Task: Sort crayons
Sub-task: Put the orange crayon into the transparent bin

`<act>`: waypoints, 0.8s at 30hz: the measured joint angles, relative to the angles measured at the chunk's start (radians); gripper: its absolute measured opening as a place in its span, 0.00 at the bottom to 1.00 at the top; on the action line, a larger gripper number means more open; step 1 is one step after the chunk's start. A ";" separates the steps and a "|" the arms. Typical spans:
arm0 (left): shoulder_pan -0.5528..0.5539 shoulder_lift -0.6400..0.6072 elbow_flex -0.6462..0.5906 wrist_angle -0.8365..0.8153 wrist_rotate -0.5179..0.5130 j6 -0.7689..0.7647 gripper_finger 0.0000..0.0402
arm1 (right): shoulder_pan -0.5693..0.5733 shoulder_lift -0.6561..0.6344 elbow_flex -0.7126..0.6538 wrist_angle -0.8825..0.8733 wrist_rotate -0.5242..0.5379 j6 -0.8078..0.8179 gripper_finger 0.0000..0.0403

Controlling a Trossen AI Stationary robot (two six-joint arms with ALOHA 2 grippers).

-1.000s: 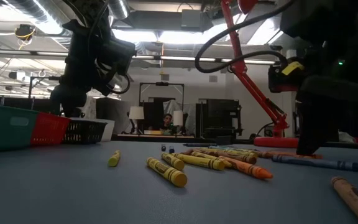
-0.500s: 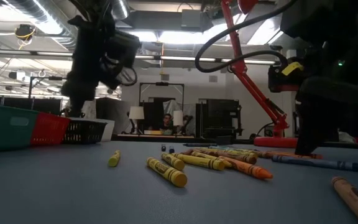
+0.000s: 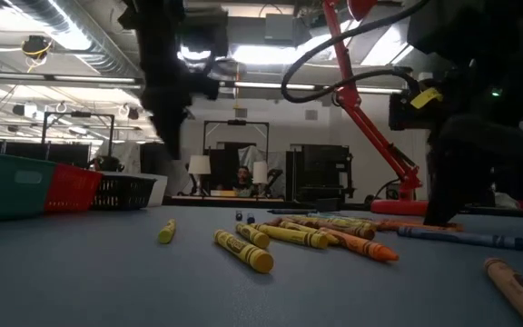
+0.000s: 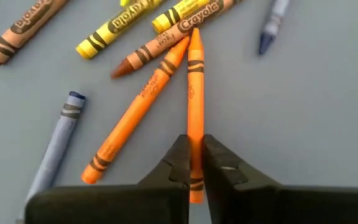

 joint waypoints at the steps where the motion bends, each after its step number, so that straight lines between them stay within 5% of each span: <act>1: -0.012 0.000 0.000 0.038 0.037 0.005 0.19 | -0.001 0.001 0.009 0.002 0.014 -0.020 0.05; 10: -0.118 0.000 0.000 0.307 0.232 0.100 0.19 | -0.001 0.000 0.110 0.034 0.153 -0.218 0.03; 24: -0.266 0.000 0.000 0.470 0.256 0.300 0.19 | 0.000 -0.002 0.138 0.402 0.258 -0.565 0.04</act>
